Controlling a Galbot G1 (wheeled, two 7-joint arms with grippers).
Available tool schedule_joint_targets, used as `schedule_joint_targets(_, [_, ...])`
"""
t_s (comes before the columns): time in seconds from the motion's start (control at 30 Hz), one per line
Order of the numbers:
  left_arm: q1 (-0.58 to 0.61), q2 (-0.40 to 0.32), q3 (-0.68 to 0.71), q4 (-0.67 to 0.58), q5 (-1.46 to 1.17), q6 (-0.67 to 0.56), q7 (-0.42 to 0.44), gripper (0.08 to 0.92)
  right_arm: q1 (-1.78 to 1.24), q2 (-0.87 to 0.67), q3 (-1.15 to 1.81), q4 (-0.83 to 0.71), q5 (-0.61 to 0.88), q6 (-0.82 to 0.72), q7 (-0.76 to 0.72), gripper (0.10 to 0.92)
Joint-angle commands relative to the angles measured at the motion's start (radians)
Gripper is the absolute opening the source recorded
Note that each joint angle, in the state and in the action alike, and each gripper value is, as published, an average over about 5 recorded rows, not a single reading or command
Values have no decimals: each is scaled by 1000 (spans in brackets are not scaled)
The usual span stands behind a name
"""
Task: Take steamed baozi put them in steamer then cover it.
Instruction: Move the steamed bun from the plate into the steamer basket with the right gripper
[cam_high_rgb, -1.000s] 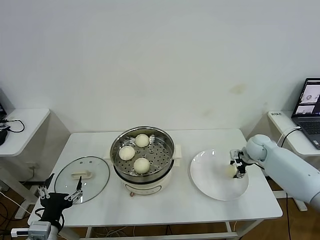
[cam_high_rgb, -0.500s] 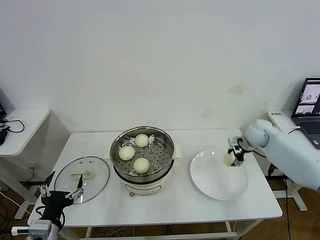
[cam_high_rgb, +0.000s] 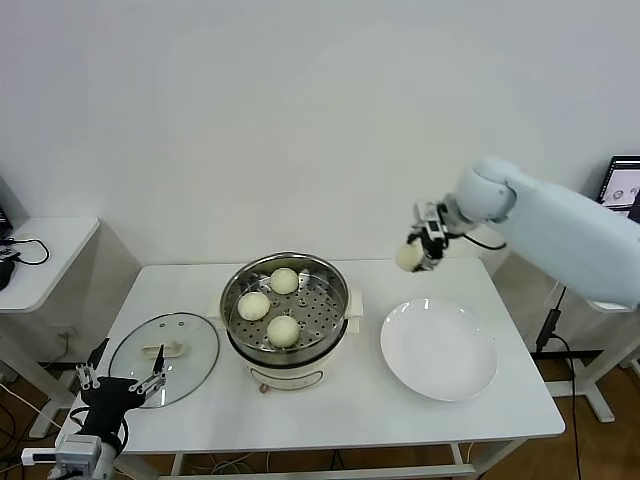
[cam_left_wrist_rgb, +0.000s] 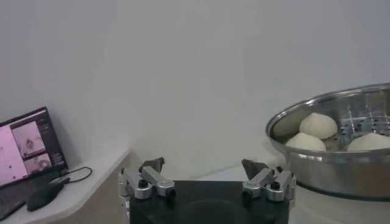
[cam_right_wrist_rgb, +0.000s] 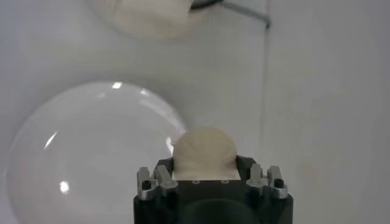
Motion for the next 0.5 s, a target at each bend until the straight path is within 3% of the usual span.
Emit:
schedule_joint_targets(0.03, [-2, 3, -2, 3, 2, -1, -1, 823, 137, 255, -137, 1, 209, -113, 55, 636])
schedule_joint_targets(0.27, [-1, 14, -24, 2, -2, -1, 0, 823, 48, 378, -128, -64, 275, -170, 110, 644])
schedule_joint_targets(0.5, [-4, 4, -27, -2, -1, -1, 0, 823, -22, 435, -140, -112, 232, -213, 142, 645])
